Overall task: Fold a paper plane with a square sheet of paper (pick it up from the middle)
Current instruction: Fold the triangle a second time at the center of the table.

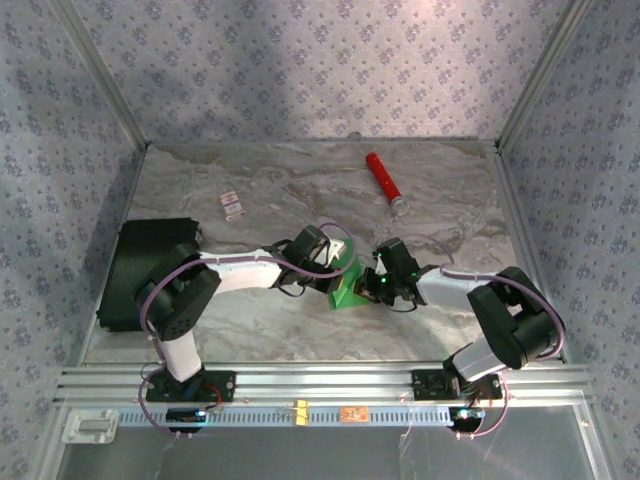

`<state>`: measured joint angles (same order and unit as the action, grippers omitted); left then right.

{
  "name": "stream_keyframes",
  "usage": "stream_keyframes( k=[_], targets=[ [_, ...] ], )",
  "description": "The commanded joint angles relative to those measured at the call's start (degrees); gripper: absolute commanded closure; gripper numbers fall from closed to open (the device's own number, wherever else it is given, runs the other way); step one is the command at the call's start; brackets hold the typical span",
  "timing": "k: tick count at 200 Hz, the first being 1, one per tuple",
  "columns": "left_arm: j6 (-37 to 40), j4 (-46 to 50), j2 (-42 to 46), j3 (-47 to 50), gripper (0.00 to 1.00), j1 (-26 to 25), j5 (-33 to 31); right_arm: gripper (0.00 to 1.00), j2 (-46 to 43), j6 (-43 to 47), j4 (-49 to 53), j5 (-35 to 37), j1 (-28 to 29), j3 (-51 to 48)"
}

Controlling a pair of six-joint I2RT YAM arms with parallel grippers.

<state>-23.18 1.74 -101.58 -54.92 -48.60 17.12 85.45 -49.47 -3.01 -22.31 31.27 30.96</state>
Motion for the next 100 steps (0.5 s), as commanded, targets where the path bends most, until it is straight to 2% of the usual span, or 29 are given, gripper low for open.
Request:
stream_keyframes(
  k=[1, 100],
  targets=[
    [0.48, 0.58, 1.04, 0.53, 0.99, 0.81, -0.38, 0.92, 1.00, 1.06, 6.00, 3.52, -0.59, -0.45],
    [1.82, 1.53, -1.07, -1.55, 0.97, 1.67, -0.69, 0.92, 1.39, 2.96, 5.89, 1.91, -0.59, 1.02]
  ],
)
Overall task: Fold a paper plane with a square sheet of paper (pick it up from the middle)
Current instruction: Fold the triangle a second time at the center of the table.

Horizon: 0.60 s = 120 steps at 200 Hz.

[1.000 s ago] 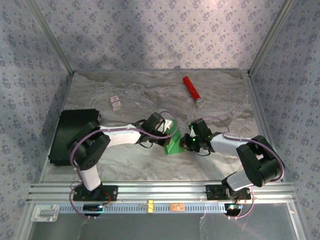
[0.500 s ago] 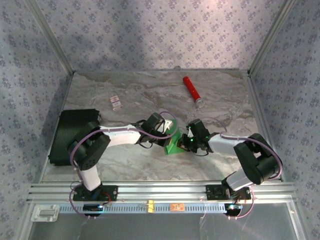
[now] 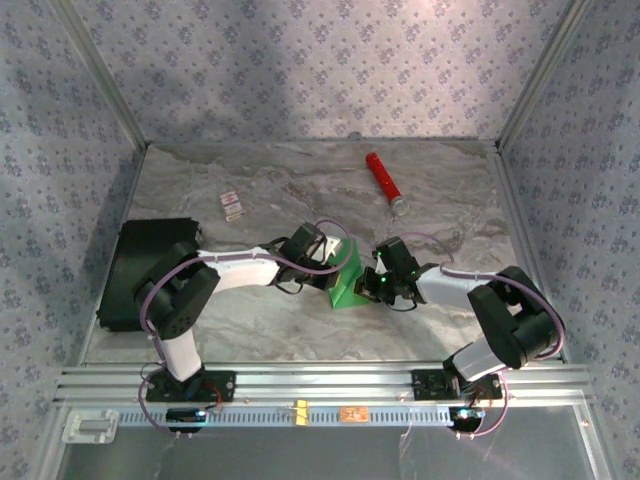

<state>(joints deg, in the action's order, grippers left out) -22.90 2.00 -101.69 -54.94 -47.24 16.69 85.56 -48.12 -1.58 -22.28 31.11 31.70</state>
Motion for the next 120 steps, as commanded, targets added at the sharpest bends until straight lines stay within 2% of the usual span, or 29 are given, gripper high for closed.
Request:
stream_keyframes(
  k=[1, 120],
  targets=[
    [1.54, 1.26, -1.01, -1.55, 0.97, 0.31, -0.25, 0.92, 1.28, 1.61, 4.48, 1.85, -0.44, 0.28],
    [2.46, 0.72, -2.46, -2.54, 0.95, 0.37, 0.03, 0.92, 1.89, 1.78, 4.09, 1.19, -0.42, 0.20]
  ],
)
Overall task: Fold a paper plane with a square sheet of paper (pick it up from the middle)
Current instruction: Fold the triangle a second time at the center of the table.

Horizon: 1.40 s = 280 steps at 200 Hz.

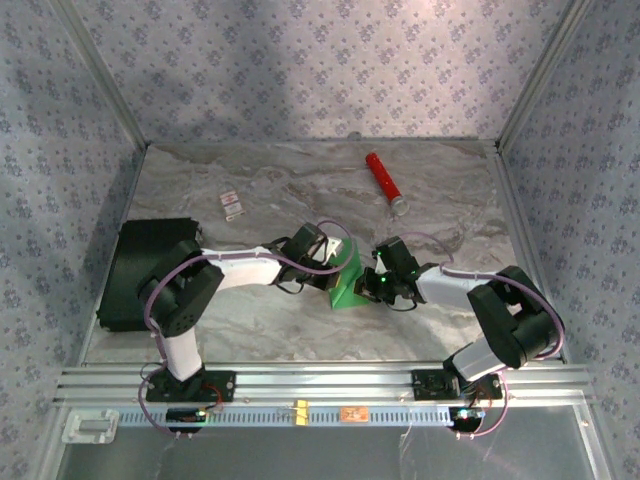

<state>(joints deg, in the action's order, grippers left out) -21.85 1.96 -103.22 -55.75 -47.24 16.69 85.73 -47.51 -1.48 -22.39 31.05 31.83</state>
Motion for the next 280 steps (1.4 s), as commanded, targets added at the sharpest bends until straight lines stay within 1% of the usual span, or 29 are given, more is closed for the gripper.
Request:
stream_keyframes(
  k=[1, 165, 280],
  targets=[
    [1.43, 0.77, -0.97, -1.73, 0.95, 0.43, 0.06, 0.92, 1.76, 1.14, 4.00, 1.35, -0.37, 0.07],
    [3.12, 1.82, -2.70, -3.43, 0.94, 0.43, 0.23, 0.92, 1.85, 1.35, 3.74, 1.39, -0.33, -0.37],
    [3.73, 1.87, -3.30, -3.22, 0.94, 0.57, -0.94, 0.92, 1.50, 1.34, 3.71, 1.47, -0.30, -0.74]
  ],
)
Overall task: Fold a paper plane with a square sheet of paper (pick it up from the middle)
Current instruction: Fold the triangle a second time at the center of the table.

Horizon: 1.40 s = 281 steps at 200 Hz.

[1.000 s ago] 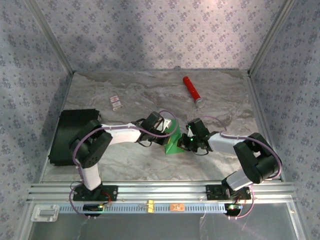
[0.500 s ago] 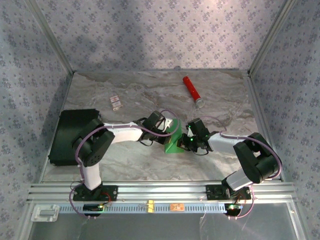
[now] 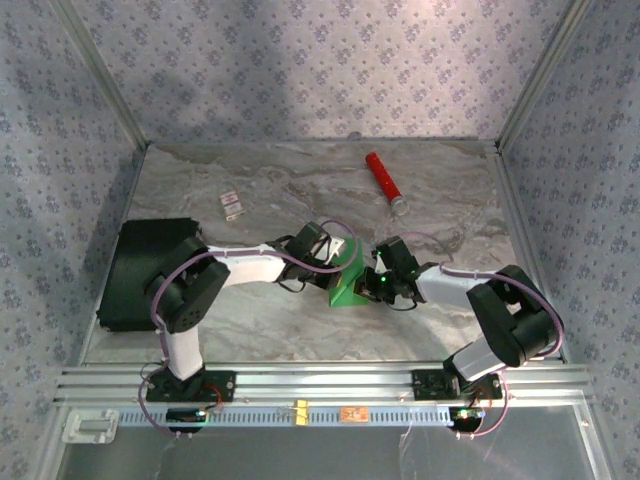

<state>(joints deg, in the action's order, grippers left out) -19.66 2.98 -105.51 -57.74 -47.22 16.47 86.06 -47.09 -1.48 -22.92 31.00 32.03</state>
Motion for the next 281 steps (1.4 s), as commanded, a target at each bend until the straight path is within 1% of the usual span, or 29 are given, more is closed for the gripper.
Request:
stream_keyframes(
  k=[1, 65, 109, 156, 189, 227, 246, 281],
  targets=[
    [1.55, 0.86, -1.00, -1.24, 0.94, 0.50, -0.77, 0.92, 1.15, 0.94, 3.69, 1.99, -0.25, -0.93],
    [1.73, 1.06, -2.36, -1.33, 0.94, 0.65, 1.30, 0.92, 1.22, 1.47, 4.13, 2.00, -0.52, -0.71],
    [-0.40, -0.40, -2.56, 0.64, 0.94, 0.72, 3.69, 0.87, -0.32, 2.43, 3.75, 0.89, -0.56, 0.39],
    [-7.06, -2.41, -1.95, 2.57, 0.95, 0.62, 4.43, 0.83, -3.73, 0.50, 3.51, 0.46, -0.25, 0.36],
    [-12.88, -4.96, 0.16, 5.29, 0.95, 0.36, 3.06, 0.82, -5.30, -2.51, 1.74, 1.27, 0.78, -1.66],
    [-17.62, -7.89, 2.11, 7.54, 0.95, -0.69, 1.24, 0.83, -5.42, -4.67, 0.12, 1.85, 1.32, -2.98],
    [-17.78, -7.85, 2.16, 7.25, 0.95, -1.15, 0.91, 0.85, -4.97, -5.08, -1.32, 1.30, 1.34, -3.31],
    [-16.62, -6.65, 2.40, 6.07, 0.94, -1.48, 0.93, 0.89, -3.83, -4.32, -0.07, 2.01, 1.34, -3.13]
  ],
)
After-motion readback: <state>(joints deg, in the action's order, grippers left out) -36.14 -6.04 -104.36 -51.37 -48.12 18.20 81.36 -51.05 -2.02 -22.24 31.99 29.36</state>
